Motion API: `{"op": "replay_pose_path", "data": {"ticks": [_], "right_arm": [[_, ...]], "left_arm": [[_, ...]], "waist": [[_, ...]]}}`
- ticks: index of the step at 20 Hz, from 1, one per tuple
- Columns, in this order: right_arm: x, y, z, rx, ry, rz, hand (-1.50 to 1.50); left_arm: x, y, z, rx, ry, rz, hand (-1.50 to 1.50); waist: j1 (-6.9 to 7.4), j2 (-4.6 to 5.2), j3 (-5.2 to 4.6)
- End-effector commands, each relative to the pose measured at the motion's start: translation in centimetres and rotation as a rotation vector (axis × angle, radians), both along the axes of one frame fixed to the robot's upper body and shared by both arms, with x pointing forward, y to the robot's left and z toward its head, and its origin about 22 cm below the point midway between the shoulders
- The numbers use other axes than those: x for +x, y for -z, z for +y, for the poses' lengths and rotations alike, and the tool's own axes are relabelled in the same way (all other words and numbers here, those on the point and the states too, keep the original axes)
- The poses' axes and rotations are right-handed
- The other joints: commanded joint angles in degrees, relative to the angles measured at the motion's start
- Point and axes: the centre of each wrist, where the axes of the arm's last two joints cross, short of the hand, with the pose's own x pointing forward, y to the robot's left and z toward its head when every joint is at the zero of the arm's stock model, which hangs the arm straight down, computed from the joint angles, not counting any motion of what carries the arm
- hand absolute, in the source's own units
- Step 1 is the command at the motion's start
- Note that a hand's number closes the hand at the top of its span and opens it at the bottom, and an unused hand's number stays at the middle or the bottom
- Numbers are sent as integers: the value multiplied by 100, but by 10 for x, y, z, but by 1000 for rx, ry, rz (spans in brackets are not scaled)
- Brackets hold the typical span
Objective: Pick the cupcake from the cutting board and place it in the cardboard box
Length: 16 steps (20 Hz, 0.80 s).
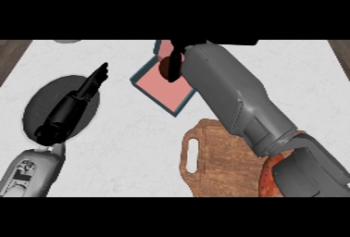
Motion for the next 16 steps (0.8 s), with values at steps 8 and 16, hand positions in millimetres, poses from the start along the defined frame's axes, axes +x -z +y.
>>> {"op": "replay_pose_path", "data": {"ticks": [8,16], "right_arm": [[5,-43,-18,939,193,-267,-150],[23,1,-103,1107,350,-360,-150]], "left_arm": [[-3,0,5,1,-1,14,0],[-3,4,9,6,-26,8,0]], "waist": [[-54,-11,21],[-76,0,5]]}}
